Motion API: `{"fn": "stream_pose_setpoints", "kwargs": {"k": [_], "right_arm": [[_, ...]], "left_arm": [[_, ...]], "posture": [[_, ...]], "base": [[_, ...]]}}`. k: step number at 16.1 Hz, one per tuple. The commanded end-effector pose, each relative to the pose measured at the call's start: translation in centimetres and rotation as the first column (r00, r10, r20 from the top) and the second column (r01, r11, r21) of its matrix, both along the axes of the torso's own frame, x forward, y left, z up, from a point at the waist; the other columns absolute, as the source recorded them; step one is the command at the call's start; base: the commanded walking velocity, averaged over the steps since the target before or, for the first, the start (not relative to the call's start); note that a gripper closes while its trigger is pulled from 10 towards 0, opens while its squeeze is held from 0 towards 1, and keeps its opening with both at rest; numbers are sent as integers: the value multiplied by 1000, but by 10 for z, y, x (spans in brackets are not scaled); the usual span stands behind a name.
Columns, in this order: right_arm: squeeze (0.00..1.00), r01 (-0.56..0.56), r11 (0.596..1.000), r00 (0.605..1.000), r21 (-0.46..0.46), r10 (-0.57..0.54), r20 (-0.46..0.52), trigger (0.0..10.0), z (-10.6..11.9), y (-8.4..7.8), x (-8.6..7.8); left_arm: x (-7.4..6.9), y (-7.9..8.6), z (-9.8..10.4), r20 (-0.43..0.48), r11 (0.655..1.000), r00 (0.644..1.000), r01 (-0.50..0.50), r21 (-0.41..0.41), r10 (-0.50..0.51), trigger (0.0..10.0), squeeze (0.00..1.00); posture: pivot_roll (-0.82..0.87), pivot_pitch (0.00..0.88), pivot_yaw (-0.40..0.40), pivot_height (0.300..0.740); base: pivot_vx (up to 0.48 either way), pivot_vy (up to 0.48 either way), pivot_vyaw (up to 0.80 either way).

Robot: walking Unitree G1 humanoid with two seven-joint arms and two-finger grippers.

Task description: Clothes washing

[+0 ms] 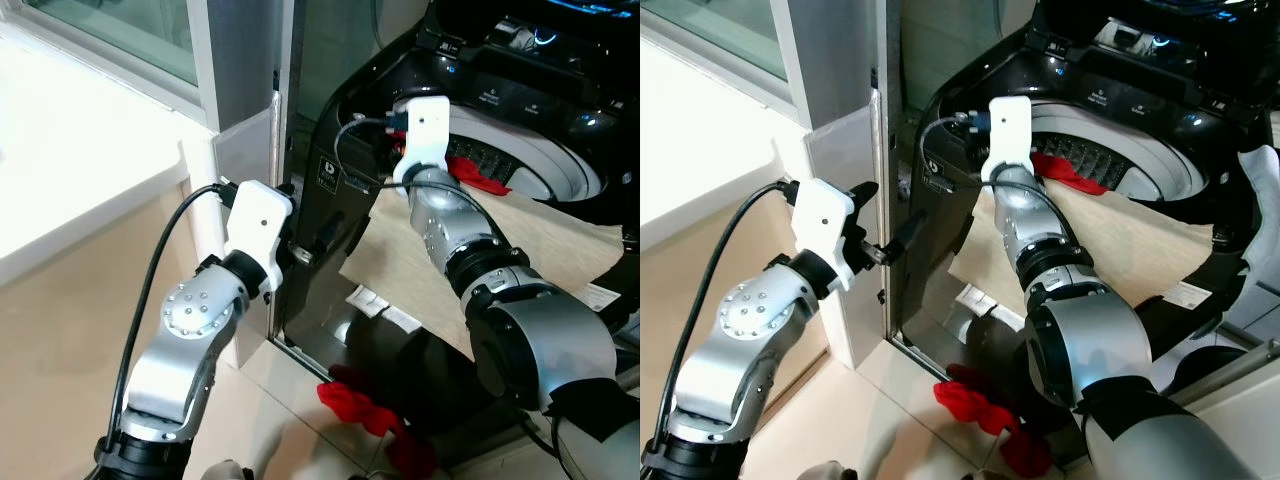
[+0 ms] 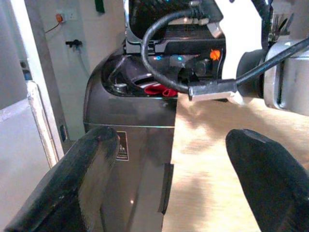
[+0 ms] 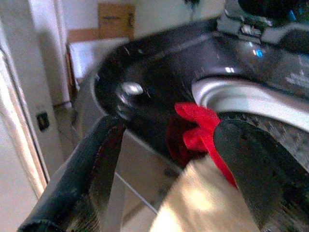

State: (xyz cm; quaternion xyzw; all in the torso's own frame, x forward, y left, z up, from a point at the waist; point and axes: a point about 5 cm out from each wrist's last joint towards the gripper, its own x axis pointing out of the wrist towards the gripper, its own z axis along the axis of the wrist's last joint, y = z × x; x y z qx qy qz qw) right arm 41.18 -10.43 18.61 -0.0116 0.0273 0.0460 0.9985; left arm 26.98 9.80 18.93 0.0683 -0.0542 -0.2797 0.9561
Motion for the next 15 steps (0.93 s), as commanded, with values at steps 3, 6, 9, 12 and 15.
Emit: {"fn": "stream_pose_setpoints", "kwargs": {"k": [3, 6, 9, 12, 15], "right_arm": [[412, 14, 998, 999, 55, -11, -43, 10000, -1, -4, 1], [451, 20, 997, 996, 78, -13, -89, 10000, -6, -4, 1], [400, 35, 998, 996, 49, -31, -82, 10000, -6, -7, 1], [396, 36, 999, 997, 31, -34, -72, 10000, -5, -7, 1], [396, 23, 999, 999, 27, -22, -47, 10000, 0, -6, 2]], "left_arm": [[0, -10, -2, -9, 1000, 1000, 27, 8, -26, 10000, 0], [0, -14, 2, 26, 998, 999, 41, 40, -42, 10000, 0], [5, -14, 4, 42, 997, 999, 12, 76, -15, 10000, 0], [5, -16, 6, 50, 998, 998, 27, 62, -31, 10000, 0], [3, -23, 6, 67, 997, 996, 60, 52, -63, 10000, 0]], "posture": [[92, 0, -145, 740], [92, 0, -145, 740], [93, 0, -148, 740], [93, 0, -148, 740], [76, 0, -140, 740]], "base": [[0, 480, -267], [0, 480, -800], [0, 0, 0], [0, 0, 0], [433, 0, 0]]}}
